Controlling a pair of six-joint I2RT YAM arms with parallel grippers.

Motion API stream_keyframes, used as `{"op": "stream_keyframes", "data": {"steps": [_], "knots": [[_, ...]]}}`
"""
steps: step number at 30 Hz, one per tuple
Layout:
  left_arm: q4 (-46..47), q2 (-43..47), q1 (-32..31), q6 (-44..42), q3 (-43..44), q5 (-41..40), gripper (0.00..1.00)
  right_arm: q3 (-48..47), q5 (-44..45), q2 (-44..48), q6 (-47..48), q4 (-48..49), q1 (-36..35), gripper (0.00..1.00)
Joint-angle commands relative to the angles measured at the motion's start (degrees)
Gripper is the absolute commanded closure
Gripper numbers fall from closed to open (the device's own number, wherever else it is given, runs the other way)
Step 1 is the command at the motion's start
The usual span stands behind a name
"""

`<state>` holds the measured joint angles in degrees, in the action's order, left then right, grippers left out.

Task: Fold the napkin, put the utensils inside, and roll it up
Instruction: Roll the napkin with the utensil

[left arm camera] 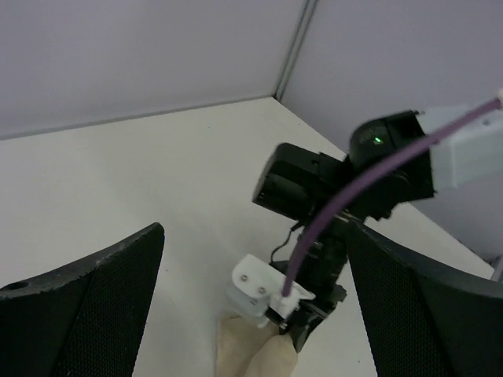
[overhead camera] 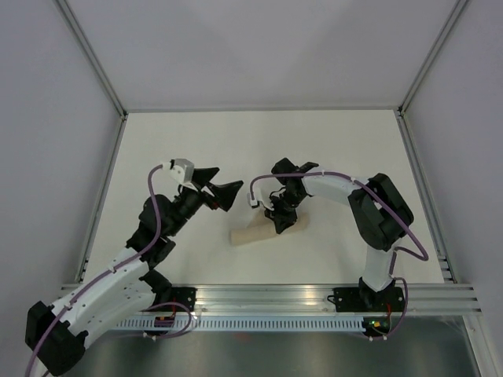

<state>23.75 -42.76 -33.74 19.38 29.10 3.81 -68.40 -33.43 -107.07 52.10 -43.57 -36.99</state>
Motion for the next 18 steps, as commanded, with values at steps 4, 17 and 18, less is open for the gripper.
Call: {"op": "stream_keyframes", "data": {"steps": [4, 17, 18], "knots": [[0.1, -2.0, -19.8, -22.7, -2.4, -20.8, 0.06, -3.7, 0.4, -10.0, 1.6, -7.0, 1.8, 0.95], [-12.9, -28.5, -35.0, -36.2, 6.3, -29.9, 0.11, -10.0, -0.4, -16.9, 1.6, -12.6, 3.9, 0.95], [-13.8, -31.5, -35.0, -36.9, 7.4, -28.4, 0.11, -10.4, -0.5, -17.1, 1.6, -12.9, 4.0, 0.95]]}}
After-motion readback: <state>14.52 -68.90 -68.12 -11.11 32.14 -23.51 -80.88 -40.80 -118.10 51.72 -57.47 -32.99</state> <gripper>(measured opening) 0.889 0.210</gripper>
